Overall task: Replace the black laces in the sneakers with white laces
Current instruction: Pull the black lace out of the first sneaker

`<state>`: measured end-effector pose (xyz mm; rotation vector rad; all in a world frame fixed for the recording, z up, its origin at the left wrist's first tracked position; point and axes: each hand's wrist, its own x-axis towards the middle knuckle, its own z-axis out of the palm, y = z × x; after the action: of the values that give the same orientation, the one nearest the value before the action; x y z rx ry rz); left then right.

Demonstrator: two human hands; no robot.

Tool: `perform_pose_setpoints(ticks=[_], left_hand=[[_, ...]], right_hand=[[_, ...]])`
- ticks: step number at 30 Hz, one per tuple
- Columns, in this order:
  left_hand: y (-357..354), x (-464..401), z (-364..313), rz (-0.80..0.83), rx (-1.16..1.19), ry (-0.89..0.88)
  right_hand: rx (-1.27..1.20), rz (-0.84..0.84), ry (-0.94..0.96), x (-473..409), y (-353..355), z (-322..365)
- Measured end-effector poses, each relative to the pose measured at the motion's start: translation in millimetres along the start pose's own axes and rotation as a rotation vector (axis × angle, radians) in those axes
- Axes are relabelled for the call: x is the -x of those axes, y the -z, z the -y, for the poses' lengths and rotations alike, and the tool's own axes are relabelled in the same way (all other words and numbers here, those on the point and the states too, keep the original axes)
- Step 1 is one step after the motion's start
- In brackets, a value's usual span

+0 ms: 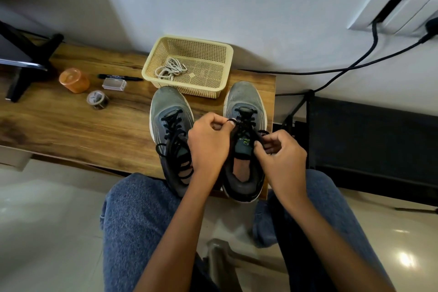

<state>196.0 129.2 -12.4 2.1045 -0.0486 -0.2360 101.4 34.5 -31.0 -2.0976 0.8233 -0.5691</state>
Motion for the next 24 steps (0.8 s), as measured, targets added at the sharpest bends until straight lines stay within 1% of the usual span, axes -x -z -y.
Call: perform_pose_setpoints(ticks=[1,2,4,6,7,8,10,16,18,20,22,24], left_hand=[[-0.1,-0.7,0.2,0.004,0.009,0.006],[-0.2,-0.8,0.4,0.019,0.015,-0.024],[-0.5,1.0,0.0,0.097,-0.002,-0.176],[-0.1,2.7,0.5,0.173,-0.145,-0.397],[-0.3,3.1,1.9,0.178,-0.252,-0.499],[-0.8,3.3,3.4,0.169,-0.346,-0.574],[-1.8,4.5,6.0,0.154,-0.452,-0.631],[1.3,1.1,7.3,0.112,-0.492,-0.679],[0.5,3.5,4.8,0.123,-0.449,-0.627],[-2.0,7.1,3.2,0.169,-0.388,-0.538],[-5.2,9.9,2.9,0.196,-0.273,-0.462],[-3.5,9.1,1.7,0.123,-0.156,-0.417]], right_hand=[[-0.006,-0.001,-0.013,-0.2,-0.5,-0.6],[-0.007,-0.001,-0.022,-0.2,-0.9,-1.2],[0.002,-0.005,-0.029,-0.4,-0.7,-2.7],[0.018,0.001,-0.027,-0.6,-0.4,-3.9],[0.025,0.010,-0.025,-0.9,-1.0,-4.2],[0.032,0.016,-0.023,-0.9,-1.3,-4.7],[0.039,0.019,-0.015,-0.9,-2.3,-5.0],[0.044,0.014,-0.010,0.2,-2.1,-3.4],[0.062,0.016,-0.007,0.7,-2.5,-2.8],[0.072,0.014,-0.010,1.3,-4.1,-1.1],[0.075,0.002,-0.023,1.1,-5.4,0.7],[0.070,-0.013,-0.049,-0.3,-5.3,1.5]])
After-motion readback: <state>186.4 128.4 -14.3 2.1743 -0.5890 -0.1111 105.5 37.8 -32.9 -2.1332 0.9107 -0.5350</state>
